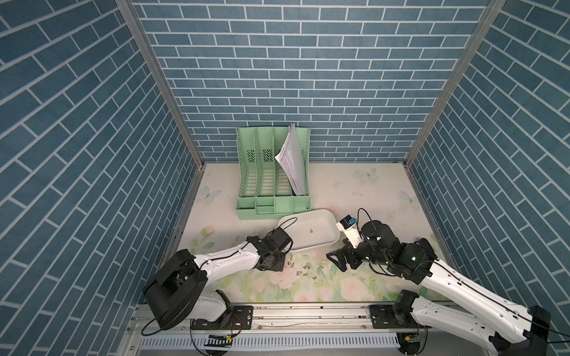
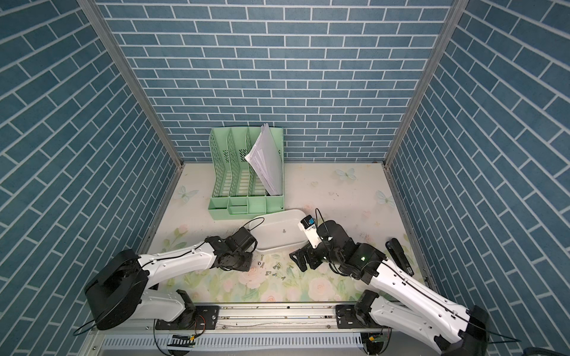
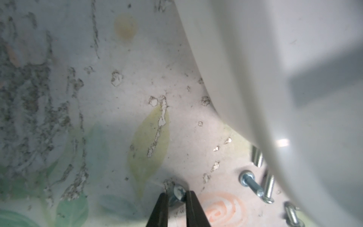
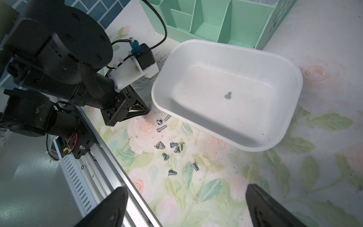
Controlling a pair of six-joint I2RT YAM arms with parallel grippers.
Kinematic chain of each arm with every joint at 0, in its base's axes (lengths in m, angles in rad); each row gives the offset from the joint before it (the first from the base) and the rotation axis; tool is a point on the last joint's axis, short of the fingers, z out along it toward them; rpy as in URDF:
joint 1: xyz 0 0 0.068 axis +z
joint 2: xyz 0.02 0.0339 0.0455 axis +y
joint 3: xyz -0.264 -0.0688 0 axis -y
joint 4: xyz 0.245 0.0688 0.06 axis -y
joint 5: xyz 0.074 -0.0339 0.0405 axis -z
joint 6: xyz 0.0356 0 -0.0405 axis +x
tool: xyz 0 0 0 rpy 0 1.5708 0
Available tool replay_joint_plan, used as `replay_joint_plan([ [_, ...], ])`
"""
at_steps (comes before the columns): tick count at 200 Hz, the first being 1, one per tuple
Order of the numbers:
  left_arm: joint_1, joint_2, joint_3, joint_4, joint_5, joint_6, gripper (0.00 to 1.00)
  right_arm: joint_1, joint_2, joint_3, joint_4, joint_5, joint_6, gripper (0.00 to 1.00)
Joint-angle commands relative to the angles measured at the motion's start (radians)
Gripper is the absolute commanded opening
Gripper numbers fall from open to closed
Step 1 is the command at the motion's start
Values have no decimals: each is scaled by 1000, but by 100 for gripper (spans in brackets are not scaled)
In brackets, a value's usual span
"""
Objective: Put the screws on the desktop into the storage box
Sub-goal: Pick up the screw from the center of the board.
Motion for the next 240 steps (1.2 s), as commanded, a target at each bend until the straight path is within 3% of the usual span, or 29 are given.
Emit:
replay_joint_plan([
  [1,-7,15,13,-30,-10,7,20,-3,1,-10,-11,9,5,98],
  [96,-7,-17,40,-48,-28,4,15,-3,-9,-20,-8,19,7,98],
  [150,-7,-1,40,-28,-30,7,35,-3,-26,-28,-11,24,13,98],
  [240,-7,78,59,18,-35,24,30,-2,-38,-30,-21,35,18,98],
])
